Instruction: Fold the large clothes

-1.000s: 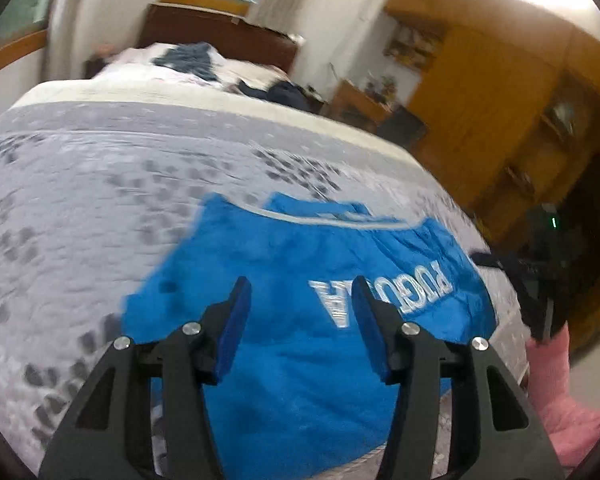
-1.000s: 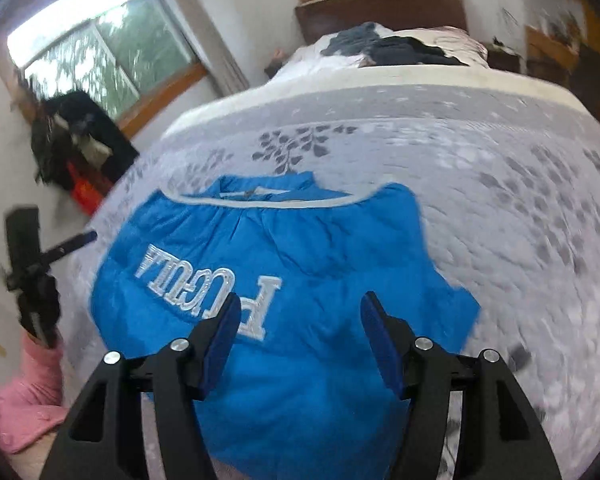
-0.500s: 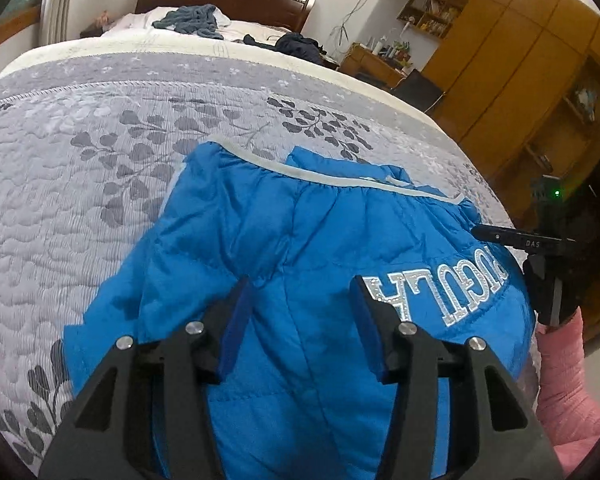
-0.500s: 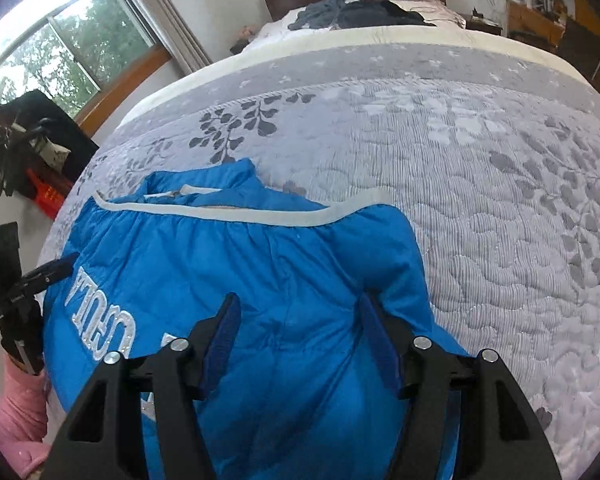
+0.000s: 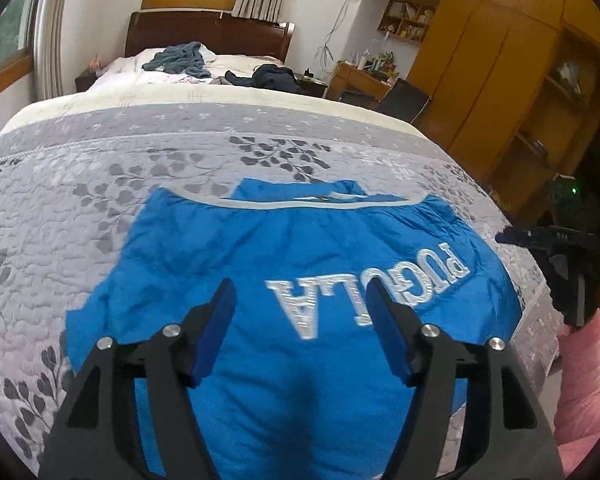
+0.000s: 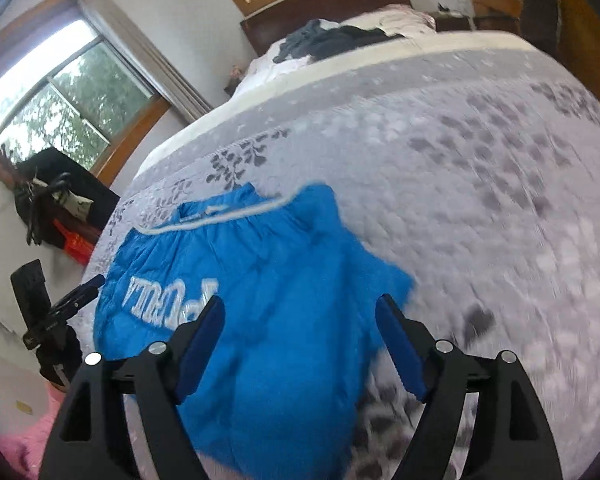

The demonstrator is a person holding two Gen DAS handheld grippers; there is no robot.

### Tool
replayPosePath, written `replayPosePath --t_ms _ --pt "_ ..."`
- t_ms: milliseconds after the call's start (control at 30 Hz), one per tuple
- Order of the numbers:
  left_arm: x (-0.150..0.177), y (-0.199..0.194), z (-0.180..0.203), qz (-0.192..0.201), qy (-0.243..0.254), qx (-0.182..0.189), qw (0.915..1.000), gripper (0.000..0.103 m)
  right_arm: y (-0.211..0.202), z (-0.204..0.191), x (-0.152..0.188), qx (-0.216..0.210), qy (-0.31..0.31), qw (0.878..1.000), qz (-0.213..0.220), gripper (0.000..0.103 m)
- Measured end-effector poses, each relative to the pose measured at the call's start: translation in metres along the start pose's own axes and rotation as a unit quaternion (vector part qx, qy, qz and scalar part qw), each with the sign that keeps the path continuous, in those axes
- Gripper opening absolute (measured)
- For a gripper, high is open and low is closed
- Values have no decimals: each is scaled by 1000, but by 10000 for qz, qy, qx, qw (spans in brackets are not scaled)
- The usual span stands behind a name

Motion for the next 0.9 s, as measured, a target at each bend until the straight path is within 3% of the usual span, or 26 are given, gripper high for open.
replayPosePath --t_ms 200,433,800,900 --pt "18 7 22 -118 87 -115 9998 75 -13 20 39 -21 341 9992 -230 80" --pt "34 16 17 -215 -101 -438 9988 79 -12 20 67 -356 660 9967 -306 82" --pt "41 16 13 -187 -89 -562 9982 80 19 10 78 -852 956 9908 -445 83" --pt "42 15 13 -181 -77 -560 9982 81 25 2 78 -976 974 9892 -496 74"
Point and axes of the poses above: each gripper's, at about its wrist camera, not at the fingertips, and y roughly the way its jaws point, z to its right, x to its underside, the point moved 10 cm from there along y, roughly the way its jaws point, and after that the axes turned 15 degrees about z, right-handed, at the moved point
